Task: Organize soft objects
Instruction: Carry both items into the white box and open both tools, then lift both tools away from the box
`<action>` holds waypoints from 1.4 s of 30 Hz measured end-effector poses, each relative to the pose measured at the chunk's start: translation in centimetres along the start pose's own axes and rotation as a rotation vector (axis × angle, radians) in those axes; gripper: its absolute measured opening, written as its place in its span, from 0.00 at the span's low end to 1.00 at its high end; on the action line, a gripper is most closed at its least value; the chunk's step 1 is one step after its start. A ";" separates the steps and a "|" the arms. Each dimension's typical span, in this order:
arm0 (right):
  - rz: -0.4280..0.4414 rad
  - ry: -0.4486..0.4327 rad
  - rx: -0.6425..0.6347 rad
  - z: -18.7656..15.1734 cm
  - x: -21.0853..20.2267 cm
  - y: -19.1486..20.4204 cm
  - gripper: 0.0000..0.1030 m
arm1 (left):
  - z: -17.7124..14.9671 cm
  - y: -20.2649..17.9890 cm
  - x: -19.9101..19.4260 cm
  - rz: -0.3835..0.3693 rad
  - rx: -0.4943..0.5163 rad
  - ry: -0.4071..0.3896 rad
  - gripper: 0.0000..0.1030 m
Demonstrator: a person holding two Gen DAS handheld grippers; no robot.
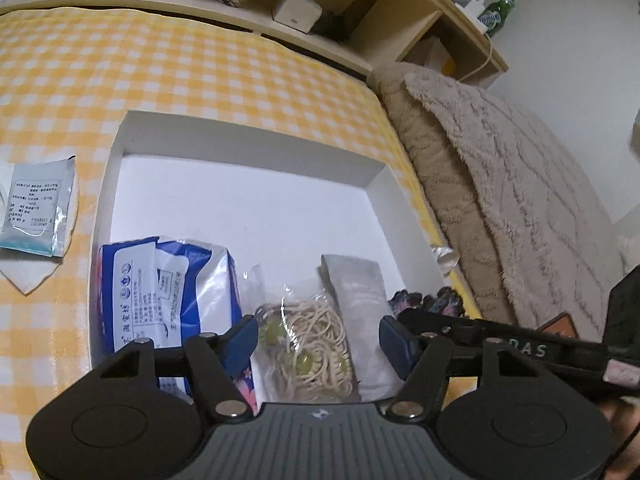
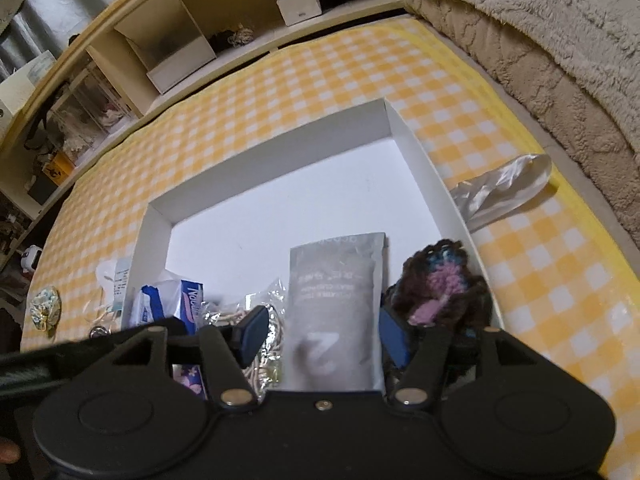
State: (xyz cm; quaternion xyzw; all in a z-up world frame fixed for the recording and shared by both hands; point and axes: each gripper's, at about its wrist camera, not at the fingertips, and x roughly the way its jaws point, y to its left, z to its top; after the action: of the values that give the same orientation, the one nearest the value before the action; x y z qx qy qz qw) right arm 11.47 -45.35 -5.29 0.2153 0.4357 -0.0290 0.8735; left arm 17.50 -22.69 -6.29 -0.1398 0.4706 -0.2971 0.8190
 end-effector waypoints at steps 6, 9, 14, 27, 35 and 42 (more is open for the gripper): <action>-0.024 0.049 -0.094 -0.2 0.1 0.4 0.47 | -0.5 -0.3 0.2 0.030 0.054 0.010 0.64; -0.044 0.103 -0.160 -0.5 1.3 0.9 0.45 | -0.5 -0.7 0.0 0.056 0.097 0.007 0.64; -0.125 0.137 -0.261 -1.2 2.9 1.3 0.43 | -0.6 -0.8 -0.7 0.087 0.149 -0.001 0.64; -0.132 0.076 -0.353 -1.3 0.2 2.5 0.41 | -0.9 -1.1 -2.9 0.125 0.195 -0.020 0.65; -0.079 -0.018 -0.317 -0.8 -4.7 3.0 0.44 | -0.9 -2.0 -5.3 0.150 0.221 -0.049 0.68; -0.058 -0.101 -0.294 -1.2 -8.3 3.9 0.54 | -1.2 -2.8 -7.8 0.163 0.247 -0.087 0.78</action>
State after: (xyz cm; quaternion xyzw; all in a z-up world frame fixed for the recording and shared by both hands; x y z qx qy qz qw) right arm 6.38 -42.52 1.87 0.0710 0.3968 -0.0009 0.9152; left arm 12.48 -20.00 -0.11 -0.0121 0.4045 -0.2787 0.8710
